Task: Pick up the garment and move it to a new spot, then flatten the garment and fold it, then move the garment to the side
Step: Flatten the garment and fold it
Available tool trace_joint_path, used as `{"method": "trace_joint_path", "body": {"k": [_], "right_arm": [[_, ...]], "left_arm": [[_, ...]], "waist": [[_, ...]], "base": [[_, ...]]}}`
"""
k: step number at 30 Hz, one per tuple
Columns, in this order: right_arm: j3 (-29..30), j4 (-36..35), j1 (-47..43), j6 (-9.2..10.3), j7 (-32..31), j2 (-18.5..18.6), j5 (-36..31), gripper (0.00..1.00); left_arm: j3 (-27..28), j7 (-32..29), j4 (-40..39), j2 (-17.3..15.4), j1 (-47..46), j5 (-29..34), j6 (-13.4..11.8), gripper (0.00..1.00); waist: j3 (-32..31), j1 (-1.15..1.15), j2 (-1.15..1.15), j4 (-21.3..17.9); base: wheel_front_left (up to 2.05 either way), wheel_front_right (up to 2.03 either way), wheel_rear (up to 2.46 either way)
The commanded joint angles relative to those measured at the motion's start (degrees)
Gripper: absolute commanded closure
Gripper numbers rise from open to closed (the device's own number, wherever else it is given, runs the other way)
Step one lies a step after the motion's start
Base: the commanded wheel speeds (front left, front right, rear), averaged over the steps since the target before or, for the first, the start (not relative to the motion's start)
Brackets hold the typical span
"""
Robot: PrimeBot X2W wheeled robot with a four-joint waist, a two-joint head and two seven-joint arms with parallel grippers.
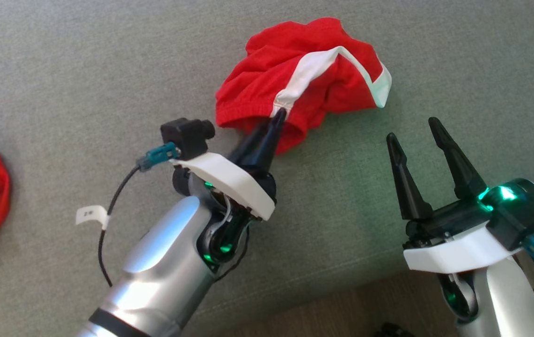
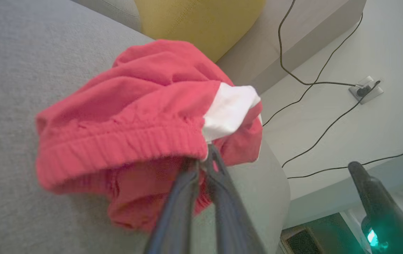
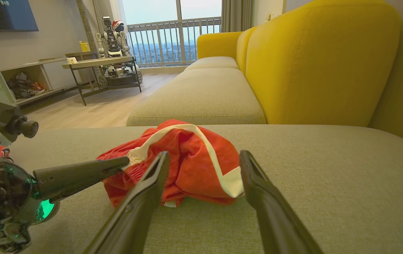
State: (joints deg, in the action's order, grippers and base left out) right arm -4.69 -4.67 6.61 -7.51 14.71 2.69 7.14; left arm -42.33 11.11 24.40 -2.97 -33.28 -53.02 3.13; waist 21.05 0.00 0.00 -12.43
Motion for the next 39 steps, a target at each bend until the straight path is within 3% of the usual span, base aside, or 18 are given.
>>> {"method": "trace_joint_path", "body": {"k": [1,10,17,22,28,32,39], "right_arm": [[-1.1,-2.2,1.1,0.02,0.3,0.2,0.2,0.00],[-1.4,-2.0,1.2,0.02,0.3,0.2,0.3,0.00],[-2.0,-2.1,1.5,0.02,0.3,0.2,1.5,0.00],[-2.6,-2.4,2.0,0.02,0.3,0.2,3.3,0.00],[-1.9,-2.9,2.3,0.02,0.3,0.2,4.3,0.00],[-1.2,-2.8,2.0,0.02,0.3,0.2,4.4,0.00],[-0.9,-2.7,1.2,0.02,0.3,0.2,3.5,0.00]], "left_arm": [[1.1,0.3,-1.5,0.1,-2.2,-0.3,0.4,1.00],[2.0,1.7,-1.7,-0.3,-4.7,-1.3,1.9,1.00],[5.2,-8.2,-6.7,-1.2,-12.8,-9.1,2.9,1.00],[9.2,-17.6,-7.8,-1.0,-24.4,-15.4,-0.3,1.00],[12.5,-23.6,-9.6,-0.5,-37.0,-20.8,-4.9,1.00],[11.7,-26.9,-10.4,-6.6,-33.0,-19.8,-7.0,1.00],[15.1,-25.5,-16.4,-19.2,-12.6,-21.5,-7.5,1.00]], "waist": [[-0.1,0.00,0.00,0.2],[-2.5,0.00,0.00,1.5],[-5.1,0.00,0.00,-0.3],[-5.5,0.00,0.00,-3.6],[-5.5,0.00,0.00,-4.9],[-6.3,0.00,0.00,-4.3],[-7.0,0.00,0.00,-0.7]], "base": [[0.00,0.00,0.00],[0.00,0.00,0.00],[0.00,0.00,0.00],[0.00,0.00,0.00],[0.00,0.00,0.00],[0.00,0.00,0.00],[0.00,0.00,0.00]]}}
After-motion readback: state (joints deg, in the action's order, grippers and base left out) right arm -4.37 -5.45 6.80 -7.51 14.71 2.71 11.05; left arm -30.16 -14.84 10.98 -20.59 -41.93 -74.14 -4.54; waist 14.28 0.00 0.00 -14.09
